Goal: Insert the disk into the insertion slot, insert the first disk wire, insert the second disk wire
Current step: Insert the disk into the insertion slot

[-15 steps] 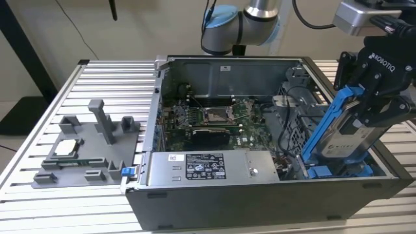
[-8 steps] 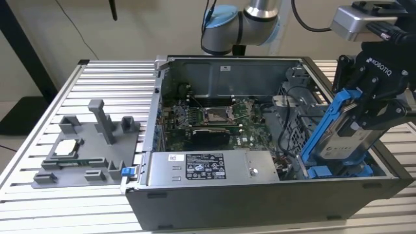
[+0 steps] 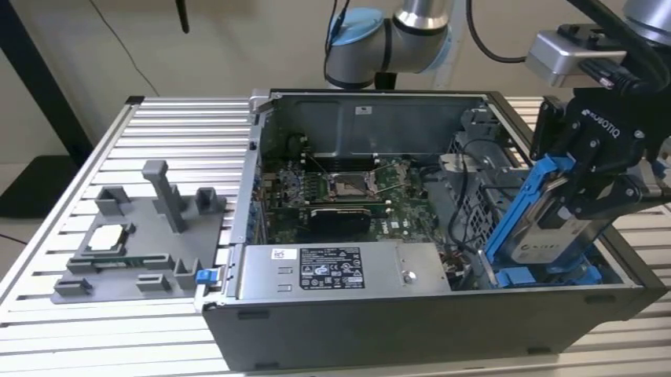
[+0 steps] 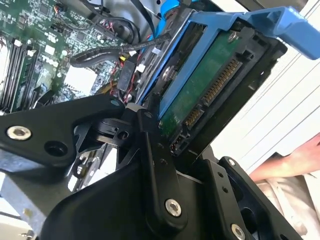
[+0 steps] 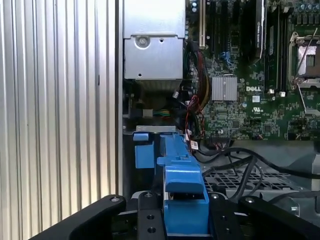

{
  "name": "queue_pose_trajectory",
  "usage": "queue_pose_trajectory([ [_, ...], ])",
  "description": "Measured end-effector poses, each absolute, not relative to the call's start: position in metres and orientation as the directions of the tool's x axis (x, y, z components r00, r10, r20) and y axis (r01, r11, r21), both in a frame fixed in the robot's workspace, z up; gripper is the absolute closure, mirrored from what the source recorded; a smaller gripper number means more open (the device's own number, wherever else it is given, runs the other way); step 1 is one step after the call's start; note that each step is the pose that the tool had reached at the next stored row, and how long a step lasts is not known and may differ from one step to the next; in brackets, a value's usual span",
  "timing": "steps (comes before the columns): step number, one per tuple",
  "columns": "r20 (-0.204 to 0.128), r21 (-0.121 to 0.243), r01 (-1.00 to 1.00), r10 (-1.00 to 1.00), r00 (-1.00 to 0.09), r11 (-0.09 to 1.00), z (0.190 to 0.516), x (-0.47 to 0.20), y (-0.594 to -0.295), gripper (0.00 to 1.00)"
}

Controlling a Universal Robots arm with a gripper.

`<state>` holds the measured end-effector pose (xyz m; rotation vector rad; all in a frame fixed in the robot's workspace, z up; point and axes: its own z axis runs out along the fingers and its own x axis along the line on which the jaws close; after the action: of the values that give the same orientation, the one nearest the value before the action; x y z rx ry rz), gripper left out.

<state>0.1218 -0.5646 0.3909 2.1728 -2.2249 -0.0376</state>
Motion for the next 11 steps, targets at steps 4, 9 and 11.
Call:
queue_pose_trajectory([
  [4, 0.005, 0.039, -0.999, -1.000, -0.024, 0.024, 0.3836, 0.1220, -0.5646, 1.00],
  [9, 0.006, 0.039, -0.999, -1.000, -0.024, 0.024, 0.3806, 0.1221, -0.5646, 1.00],
  [11, 0.006, 0.039, -0.999, -1.000, -0.024, 0.024, 0.3805, 0.1221, -0.5647, 1.00],
])
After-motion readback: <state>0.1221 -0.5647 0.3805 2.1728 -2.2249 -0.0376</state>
